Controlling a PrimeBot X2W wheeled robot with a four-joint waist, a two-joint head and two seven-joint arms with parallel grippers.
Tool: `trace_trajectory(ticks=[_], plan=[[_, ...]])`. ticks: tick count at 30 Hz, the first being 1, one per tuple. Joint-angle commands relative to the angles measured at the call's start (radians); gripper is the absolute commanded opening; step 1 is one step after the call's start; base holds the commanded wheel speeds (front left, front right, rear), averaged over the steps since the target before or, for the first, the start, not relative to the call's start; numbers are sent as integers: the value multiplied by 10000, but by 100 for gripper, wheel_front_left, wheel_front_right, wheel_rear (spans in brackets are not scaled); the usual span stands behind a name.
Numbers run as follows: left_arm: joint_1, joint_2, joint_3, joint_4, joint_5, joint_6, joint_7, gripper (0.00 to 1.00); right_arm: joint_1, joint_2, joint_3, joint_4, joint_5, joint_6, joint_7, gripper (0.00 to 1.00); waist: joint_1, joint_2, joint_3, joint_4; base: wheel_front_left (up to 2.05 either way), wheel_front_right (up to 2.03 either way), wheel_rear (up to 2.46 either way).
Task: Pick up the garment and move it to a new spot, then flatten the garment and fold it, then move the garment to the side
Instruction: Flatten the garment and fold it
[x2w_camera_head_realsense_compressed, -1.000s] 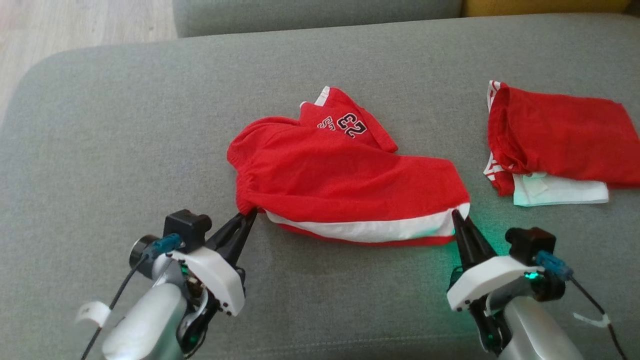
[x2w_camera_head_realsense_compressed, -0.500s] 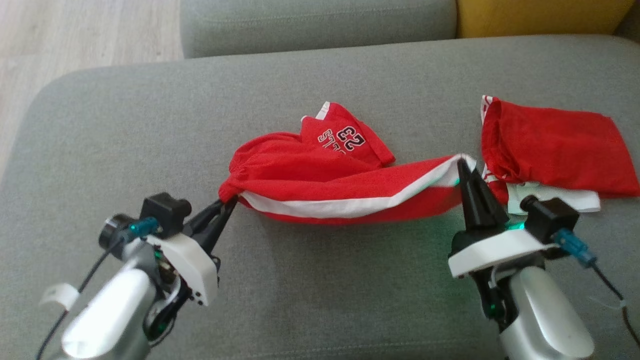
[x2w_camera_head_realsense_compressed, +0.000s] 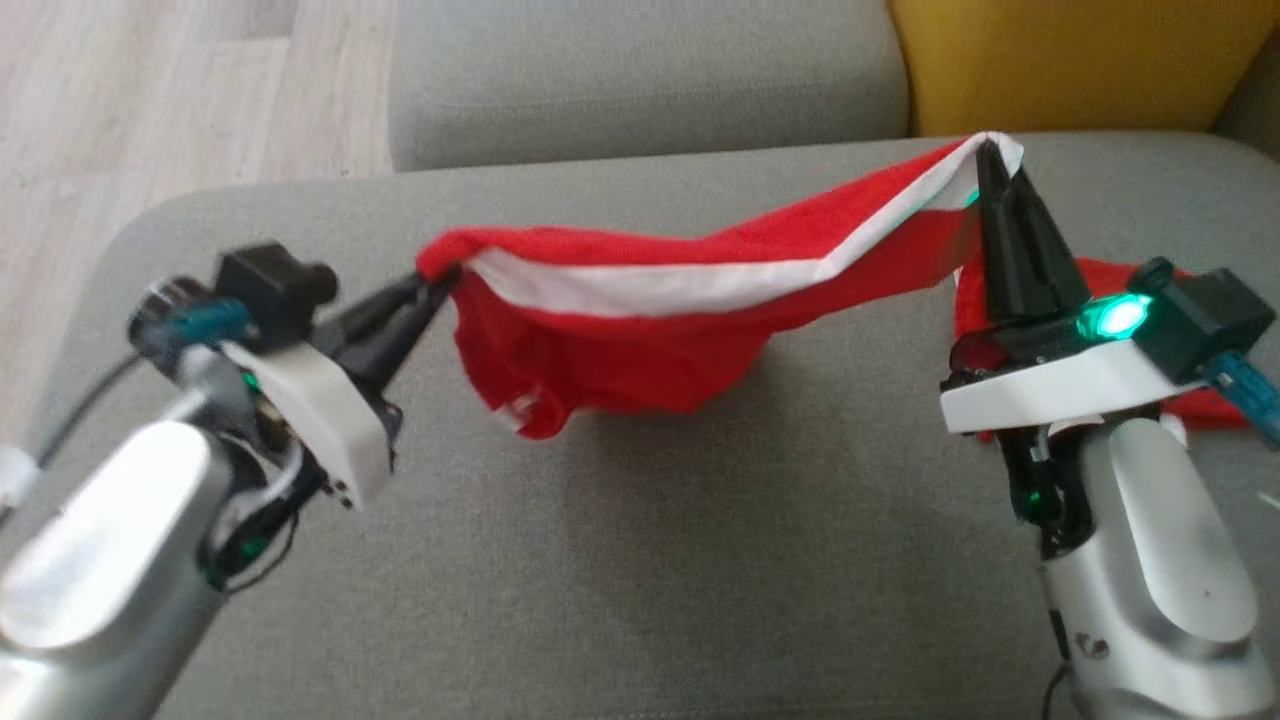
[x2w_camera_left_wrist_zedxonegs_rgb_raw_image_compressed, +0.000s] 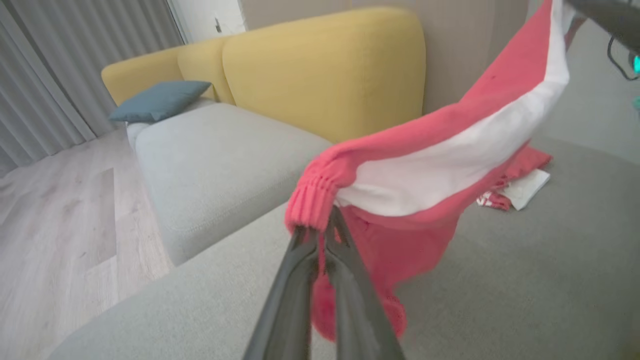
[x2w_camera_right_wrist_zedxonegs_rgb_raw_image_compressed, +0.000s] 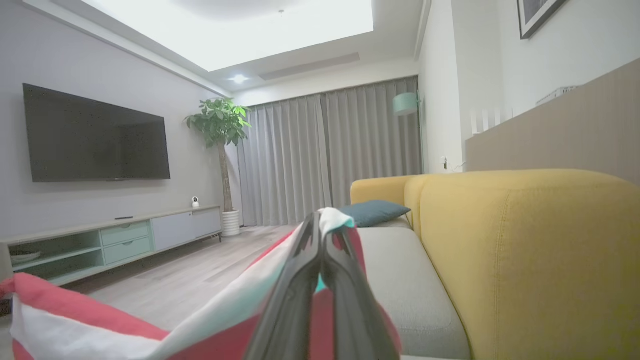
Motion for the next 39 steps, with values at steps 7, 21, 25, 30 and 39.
trace_trajectory(ticks=[7,21,25,30,39], plan=[[-178,405,1451,-1708,-1219,639,127,0,231,149,-422,-1445,-335,-9,418,0,0,-1,-330,57,0,0,0],[-6,535,2314,-3192,-2095,1301,261,0,191,387,-1148,-2914,-431,-9,2020,0,0,-1,298,107,0,0,0],[-1374,498,2373,-2059,-2162,866,541,0,-1540,388,-1024,-2025,-237,-9,2558,0,0,-1,1307,94,0,0,0],[-4236,258,2502,444,-1806,412,419,0,-5128,389,-953,371,-138,-9,2561,0,0,-1,2711,48,0,0,0],[-8539,-583,2570,4432,-560,202,-1830,0,-10362,389,-1587,4940,-586,-9,-188,0,0,-1,4011,12,0,0,0]])
